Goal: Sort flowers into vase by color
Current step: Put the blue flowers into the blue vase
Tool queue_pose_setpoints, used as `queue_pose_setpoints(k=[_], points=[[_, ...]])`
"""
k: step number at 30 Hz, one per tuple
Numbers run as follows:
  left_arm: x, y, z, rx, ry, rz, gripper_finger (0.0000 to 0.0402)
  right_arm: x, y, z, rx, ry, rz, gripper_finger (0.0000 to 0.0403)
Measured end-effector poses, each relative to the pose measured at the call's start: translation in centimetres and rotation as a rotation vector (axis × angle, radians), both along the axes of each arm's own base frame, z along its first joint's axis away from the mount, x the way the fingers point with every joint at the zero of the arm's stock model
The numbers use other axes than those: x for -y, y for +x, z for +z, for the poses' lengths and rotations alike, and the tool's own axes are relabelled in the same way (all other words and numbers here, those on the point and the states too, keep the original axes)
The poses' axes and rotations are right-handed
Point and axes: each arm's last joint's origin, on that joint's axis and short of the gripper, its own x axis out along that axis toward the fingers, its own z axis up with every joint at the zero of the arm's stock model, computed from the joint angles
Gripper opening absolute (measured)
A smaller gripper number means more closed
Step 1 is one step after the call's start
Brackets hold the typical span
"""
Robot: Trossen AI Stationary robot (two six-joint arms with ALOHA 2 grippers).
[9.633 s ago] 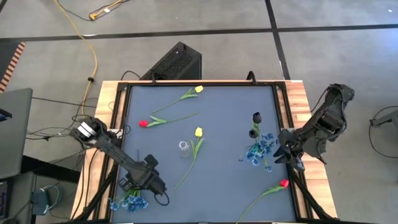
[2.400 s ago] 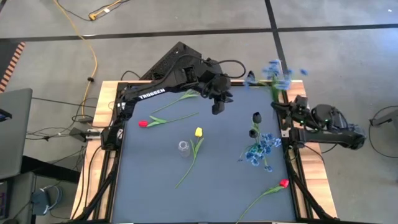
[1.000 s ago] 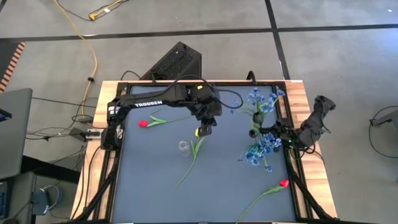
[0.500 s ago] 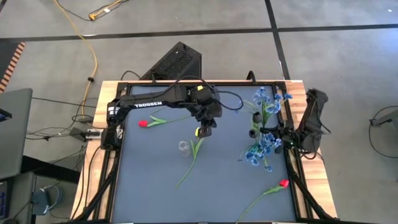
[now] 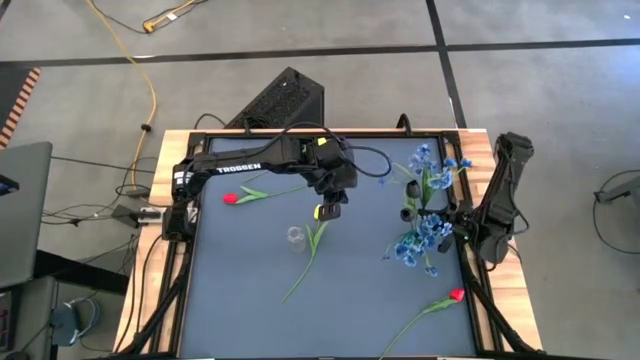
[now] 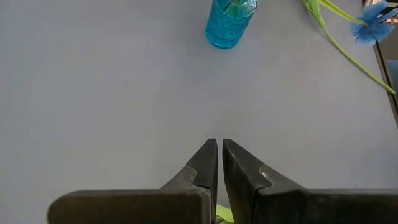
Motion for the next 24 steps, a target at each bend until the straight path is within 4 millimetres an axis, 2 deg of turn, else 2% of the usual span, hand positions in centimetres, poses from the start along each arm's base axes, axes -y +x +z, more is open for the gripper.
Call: queue_pose_setpoints(k=[5, 19, 24], points=[[0.11, 0.01, 0.00, 0.000, -0.001, -0.002, 0.0011, -0.47, 0.28, -0.46, -0.030, -0.063, -0.007, 0.0040], [0.19, 0.03, -0.02, -0.002, -0.006, 0.002, 0.0011, -0.80, 0.41, -0.68, -0.105, -0.142, 0.055, 0.0080], [0.17, 0.03, -0.02, -0.003, -0.008, 0.004, 0.0011, -1.06, 0.52, 0.18, -0.146, -0.182, 0.108, 0.0103]])
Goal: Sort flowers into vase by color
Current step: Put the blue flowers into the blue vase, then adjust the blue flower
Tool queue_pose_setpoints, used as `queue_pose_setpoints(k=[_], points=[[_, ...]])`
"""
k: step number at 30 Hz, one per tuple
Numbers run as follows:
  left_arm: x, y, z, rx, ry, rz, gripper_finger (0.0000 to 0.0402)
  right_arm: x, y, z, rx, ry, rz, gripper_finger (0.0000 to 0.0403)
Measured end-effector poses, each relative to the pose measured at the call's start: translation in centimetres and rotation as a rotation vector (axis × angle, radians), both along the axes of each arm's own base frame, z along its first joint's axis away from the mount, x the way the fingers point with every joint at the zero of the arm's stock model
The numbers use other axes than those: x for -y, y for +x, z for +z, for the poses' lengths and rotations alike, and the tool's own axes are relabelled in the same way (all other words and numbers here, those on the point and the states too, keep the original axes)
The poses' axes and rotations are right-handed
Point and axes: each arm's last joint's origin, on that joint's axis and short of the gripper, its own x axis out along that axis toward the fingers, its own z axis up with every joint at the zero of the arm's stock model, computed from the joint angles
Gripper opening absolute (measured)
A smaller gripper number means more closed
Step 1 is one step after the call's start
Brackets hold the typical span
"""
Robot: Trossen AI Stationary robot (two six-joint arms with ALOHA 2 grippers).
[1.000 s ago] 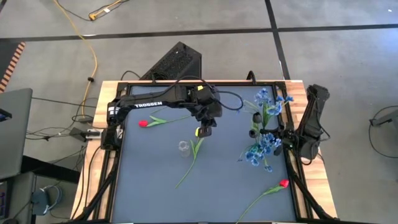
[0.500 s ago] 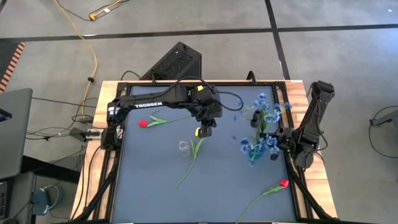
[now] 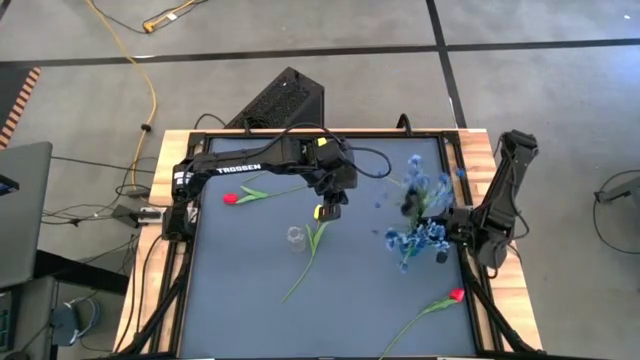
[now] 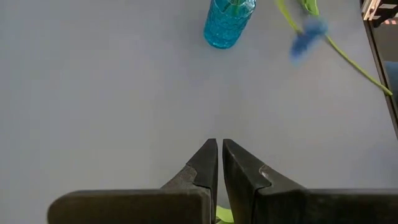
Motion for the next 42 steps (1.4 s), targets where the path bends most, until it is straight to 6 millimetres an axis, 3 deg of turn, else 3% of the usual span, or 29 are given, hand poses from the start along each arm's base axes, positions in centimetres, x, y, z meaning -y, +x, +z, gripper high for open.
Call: queue_pose_setpoints(k=[7, 13, 32, 37, 42], points=[[0.0, 0.0, 0.0, 0.001, 0.000, -0.001, 0.0011, -0.6, 0.2, 2.4, -0.092, -0.077, 0.157, 0.0136], [0.0, 0.0, 0.0, 0.000, 0.000, 0.000, 0.0011, -0.1, -0.2, 4.1, -0.194, -0.109, 0.251, 0.0142], [0.3, 0.0, 0.0, 0.003, -0.001, -0.021, 0.0011, 2.6, -2.4, 6.6, -0.590, 0.175, 0.338, 0.0126], [0.2, -0.5, 0.7, 0.008, 0.002, -0.014, 0.0011, 3.9, -3.1, 8.8, -0.650, 0.217, 0.337, 0.0117], [0.2, -2.5, 2.5, -0.030, 0.074, 0.041, 0.0011, 4.9, -3.7, 11.9, -0.613, 0.267, 0.373, 0.0116]])
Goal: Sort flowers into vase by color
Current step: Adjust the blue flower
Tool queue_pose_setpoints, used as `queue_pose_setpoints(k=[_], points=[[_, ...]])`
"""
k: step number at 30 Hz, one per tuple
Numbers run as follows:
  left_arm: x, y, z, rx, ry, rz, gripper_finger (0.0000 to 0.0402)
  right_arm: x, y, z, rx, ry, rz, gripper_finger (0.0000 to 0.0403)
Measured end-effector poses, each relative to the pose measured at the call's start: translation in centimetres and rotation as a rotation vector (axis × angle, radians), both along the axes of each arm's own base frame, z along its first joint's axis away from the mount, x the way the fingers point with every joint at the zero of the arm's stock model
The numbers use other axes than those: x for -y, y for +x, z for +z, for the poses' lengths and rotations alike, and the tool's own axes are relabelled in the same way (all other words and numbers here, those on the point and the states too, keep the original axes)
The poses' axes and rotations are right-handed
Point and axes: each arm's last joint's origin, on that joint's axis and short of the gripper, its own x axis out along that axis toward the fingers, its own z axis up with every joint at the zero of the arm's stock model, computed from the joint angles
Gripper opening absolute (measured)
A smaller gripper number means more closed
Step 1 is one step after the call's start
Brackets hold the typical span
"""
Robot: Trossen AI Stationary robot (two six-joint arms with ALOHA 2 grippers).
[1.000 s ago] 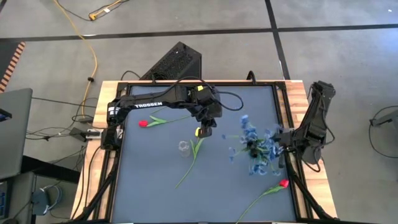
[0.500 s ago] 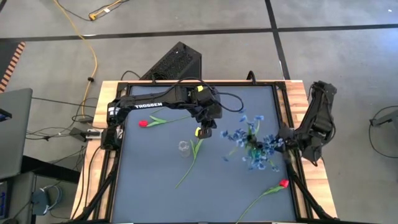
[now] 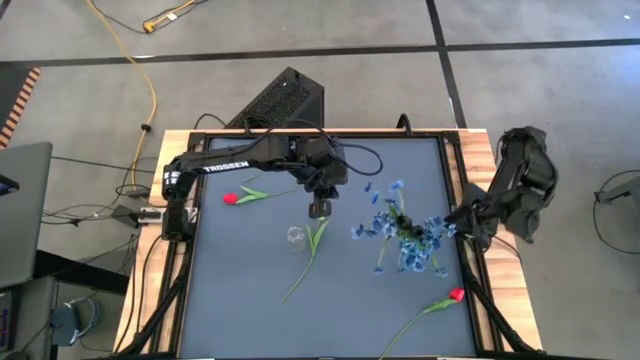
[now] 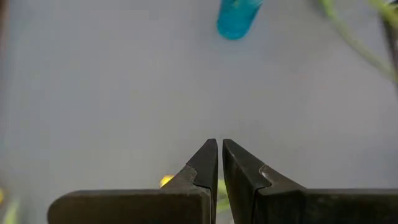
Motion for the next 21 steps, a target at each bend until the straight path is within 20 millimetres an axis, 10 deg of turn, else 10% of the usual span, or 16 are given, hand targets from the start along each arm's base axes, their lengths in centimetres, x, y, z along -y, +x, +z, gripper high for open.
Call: queue_pose_setpoints(k=[13, 21], points=[[0.9, -5.9, 5.8, 0.047, 0.117, 0.069, 0.0011, 1.6, 0.0, 10.8, 0.591, -0.132, -0.023, 0.0116], [2.5, -6.2, 4.5, -0.041, 0.154, 0.041, 0.0011, -0.7, 1.2, 14.9, 0.736, -0.280, 0.015, 0.0116]])
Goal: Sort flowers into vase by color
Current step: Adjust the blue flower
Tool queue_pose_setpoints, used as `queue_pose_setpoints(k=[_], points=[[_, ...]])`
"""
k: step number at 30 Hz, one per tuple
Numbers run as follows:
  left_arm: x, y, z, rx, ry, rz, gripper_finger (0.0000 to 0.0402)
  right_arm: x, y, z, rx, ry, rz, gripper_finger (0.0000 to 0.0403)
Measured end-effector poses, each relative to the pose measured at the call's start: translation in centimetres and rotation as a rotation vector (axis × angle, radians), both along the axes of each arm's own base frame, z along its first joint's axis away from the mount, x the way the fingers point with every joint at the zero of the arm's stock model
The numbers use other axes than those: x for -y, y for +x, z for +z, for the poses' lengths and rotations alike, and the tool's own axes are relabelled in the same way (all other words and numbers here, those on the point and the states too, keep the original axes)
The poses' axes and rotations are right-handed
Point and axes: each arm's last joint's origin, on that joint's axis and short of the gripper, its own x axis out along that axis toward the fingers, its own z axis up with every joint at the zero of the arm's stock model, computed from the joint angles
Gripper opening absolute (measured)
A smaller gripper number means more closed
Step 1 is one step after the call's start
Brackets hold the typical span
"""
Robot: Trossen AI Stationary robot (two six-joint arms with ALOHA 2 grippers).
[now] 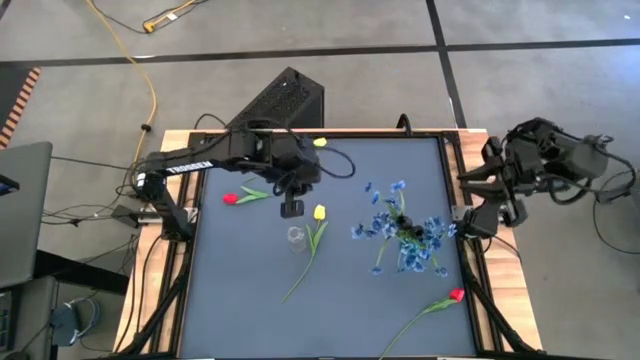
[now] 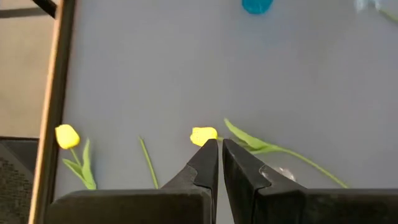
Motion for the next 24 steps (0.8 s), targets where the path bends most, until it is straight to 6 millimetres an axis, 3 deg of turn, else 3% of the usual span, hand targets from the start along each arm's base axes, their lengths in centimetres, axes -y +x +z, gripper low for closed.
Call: queue_pose_setpoints(k=[5, 11, 18, 24], points=[[1.3, -0.3, -2.3, -0.065, 0.050, -0.003, 0.0011, -2.0, 1.3, 0.7, -0.026, -0.058, -0.038, 0.0116], [2.6, -2.4, -4.7, -0.008, 0.054, 0.019, 0.0011, -3.7, 3.9, 0.5, -0.099, -0.098, -0.075, 0.0116], [4.0, -6.6, -7.0, 0.150, 0.021, 0.024, 0.0011, -4.2, 8.5, 1.0, -0.241, -0.100, -0.025, 0.0116], [4.9, -9.4, -7.9, 0.489, 0.063, 0.032, 0.0011, -3.2, 14.0, 1.7, -0.388, -0.076, 0.012, 0.0116]])
